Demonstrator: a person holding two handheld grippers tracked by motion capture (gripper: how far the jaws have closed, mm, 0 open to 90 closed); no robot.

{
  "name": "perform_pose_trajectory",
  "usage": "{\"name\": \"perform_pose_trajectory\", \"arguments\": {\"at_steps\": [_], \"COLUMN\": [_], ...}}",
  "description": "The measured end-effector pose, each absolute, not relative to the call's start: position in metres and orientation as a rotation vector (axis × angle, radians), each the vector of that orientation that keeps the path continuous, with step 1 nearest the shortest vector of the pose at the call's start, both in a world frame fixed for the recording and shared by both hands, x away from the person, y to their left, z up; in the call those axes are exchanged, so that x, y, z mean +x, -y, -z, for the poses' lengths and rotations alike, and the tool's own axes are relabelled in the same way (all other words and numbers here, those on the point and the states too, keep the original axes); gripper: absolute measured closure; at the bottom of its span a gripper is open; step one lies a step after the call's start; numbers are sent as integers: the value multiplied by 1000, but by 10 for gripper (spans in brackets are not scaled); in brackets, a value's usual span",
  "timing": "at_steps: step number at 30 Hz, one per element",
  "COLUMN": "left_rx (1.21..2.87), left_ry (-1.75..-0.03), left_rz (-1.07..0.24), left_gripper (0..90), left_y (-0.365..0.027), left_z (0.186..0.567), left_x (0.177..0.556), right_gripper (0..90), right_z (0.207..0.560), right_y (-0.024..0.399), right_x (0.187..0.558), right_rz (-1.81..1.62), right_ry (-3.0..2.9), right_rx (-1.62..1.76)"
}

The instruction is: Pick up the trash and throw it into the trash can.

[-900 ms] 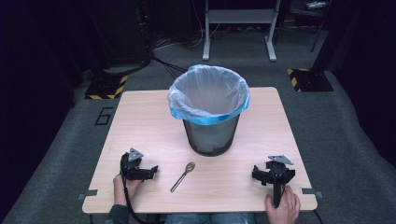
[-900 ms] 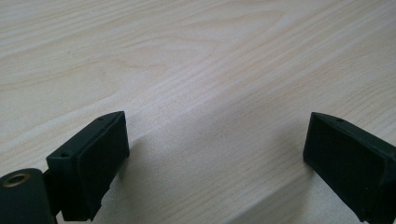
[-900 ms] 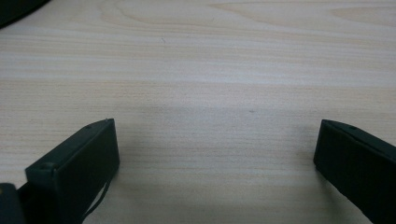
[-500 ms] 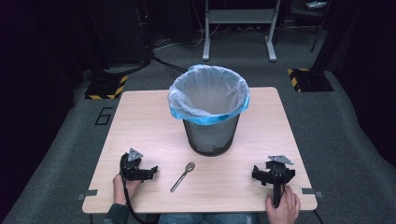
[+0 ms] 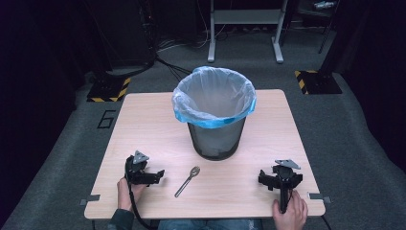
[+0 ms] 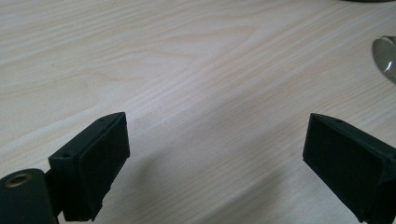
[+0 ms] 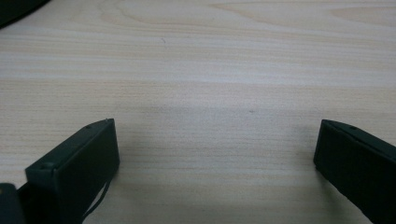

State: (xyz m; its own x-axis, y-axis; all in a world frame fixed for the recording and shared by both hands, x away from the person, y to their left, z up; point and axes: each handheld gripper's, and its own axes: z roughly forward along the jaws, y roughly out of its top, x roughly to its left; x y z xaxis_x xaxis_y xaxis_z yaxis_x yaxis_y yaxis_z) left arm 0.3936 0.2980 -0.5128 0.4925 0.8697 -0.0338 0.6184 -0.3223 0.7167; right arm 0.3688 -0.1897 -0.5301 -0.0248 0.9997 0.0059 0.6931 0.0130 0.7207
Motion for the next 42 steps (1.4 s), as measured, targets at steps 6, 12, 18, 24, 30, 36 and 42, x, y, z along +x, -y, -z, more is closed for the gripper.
{"name": "perform_pose_trajectory", "arguments": {"at_steps": [6, 12, 18, 24, 30, 36, 42], "left_rx": [2067, 2104, 2104, 2111, 2126, 2160, 2177], "left_ry": [-1187, -1144, -1128, -1101, -1080, -1053, -1033], "left_rz": [-468, -462, -430, -408, -380, -364, -357], "left_gripper": [73, 73, 73, 73, 72, 70, 67], "left_y": [-285, -274, -264, -253, -241, -230, -218], "left_z": [507, 505, 505, 506, 508, 511, 514], "left_x": [392, 392, 389, 387, 387, 388, 388], "right_gripper": [0, 0, 0, 0, 0, 0, 0], "right_z": [530, 530, 530, 530, 530, 530, 530], "right_y": [190, 190, 190, 190, 190, 190, 190], "right_x": [369, 369, 369, 369, 369, 369, 369], "right_rz": [-760, -760, -760, -760, -760, -760, -760], "right_ry": [-1771, -1772, -1771, -1772, -1771, -1771, -1771], "right_rx": [1732, 1732, 1732, 1732, 1732, 1732, 1732]}}
